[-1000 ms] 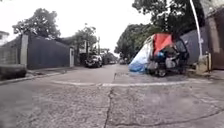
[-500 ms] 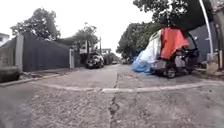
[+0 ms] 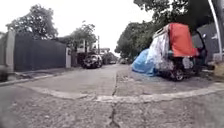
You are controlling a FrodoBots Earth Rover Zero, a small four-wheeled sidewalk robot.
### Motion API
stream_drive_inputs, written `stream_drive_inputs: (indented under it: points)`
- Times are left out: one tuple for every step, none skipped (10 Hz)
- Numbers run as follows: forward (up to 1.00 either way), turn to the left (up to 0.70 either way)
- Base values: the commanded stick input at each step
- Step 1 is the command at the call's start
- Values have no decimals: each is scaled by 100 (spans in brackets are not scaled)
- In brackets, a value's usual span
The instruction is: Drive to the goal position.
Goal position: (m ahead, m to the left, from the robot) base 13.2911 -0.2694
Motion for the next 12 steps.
stream_drive_inputs:
  points:
    - [100, 0]
    - [100, 0]
    - [100, 0]
    - [100, 0]
    - [100, 0]
    - [100, 0]
    - [100, 0]
    - [100, 0]
    - [100, 0]
    - [100, 0]
    - [100, 0]
    - [100, 0]
